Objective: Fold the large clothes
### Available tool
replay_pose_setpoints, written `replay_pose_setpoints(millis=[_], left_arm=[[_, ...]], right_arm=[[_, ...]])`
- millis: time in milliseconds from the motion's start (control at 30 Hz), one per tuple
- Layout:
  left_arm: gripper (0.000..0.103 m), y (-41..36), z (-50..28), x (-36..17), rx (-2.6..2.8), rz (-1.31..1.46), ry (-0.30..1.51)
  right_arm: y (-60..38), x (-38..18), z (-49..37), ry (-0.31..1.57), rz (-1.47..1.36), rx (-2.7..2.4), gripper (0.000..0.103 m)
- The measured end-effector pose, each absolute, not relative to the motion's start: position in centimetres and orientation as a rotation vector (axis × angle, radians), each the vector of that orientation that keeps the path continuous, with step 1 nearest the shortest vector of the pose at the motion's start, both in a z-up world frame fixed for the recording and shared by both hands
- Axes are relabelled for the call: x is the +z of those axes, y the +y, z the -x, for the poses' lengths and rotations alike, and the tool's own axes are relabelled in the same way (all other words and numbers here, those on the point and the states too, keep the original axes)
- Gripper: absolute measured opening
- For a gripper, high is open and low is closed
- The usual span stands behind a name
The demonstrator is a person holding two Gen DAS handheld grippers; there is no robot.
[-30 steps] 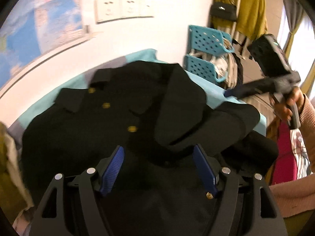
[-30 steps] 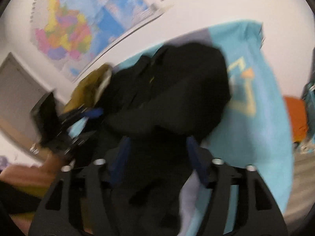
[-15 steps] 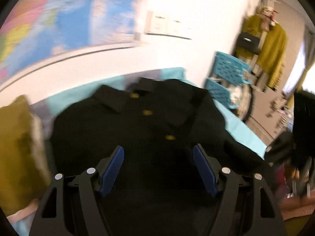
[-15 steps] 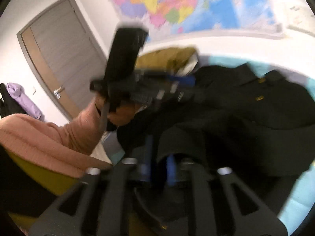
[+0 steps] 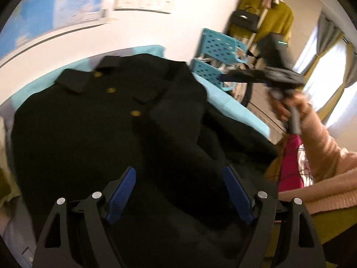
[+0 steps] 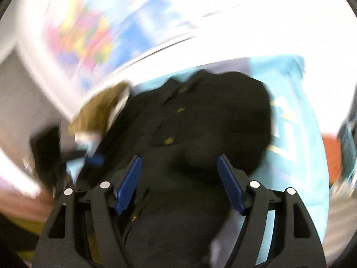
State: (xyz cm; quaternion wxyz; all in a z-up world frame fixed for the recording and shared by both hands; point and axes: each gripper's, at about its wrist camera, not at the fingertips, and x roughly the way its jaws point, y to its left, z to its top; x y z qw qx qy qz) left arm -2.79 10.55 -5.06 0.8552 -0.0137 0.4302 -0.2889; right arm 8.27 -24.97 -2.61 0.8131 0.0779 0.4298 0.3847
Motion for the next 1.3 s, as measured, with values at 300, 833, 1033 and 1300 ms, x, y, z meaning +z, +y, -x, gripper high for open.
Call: replay_pose_setpoints(millis=[300,833,1033,1300], left_arm=[[0.084,6.2,4.5,-6.3,-0.683,-0.053,0.964],[0.017,21.1,-6.3,-4.8,-0.173,0.163,0.994],[0.074,20.8,-5.4,-5.2,-0.241,0.163,0.985],[0.077,17.4,-5.7,-7.6,-0.341,0.116,1.045]], right_arm=[[-26.0,-7.8,-14.5,0.939,-0.294,0.718,0.077],[-29.2,-4.7,-19.2,0.903,-0.258,0.636,0.013],[-28.3,-5.3,-17.8,0.885,-0.169,0.588,0.048],[-26.8,-5.8,-16.0,0.877,-0.095,0.613,0.055]])
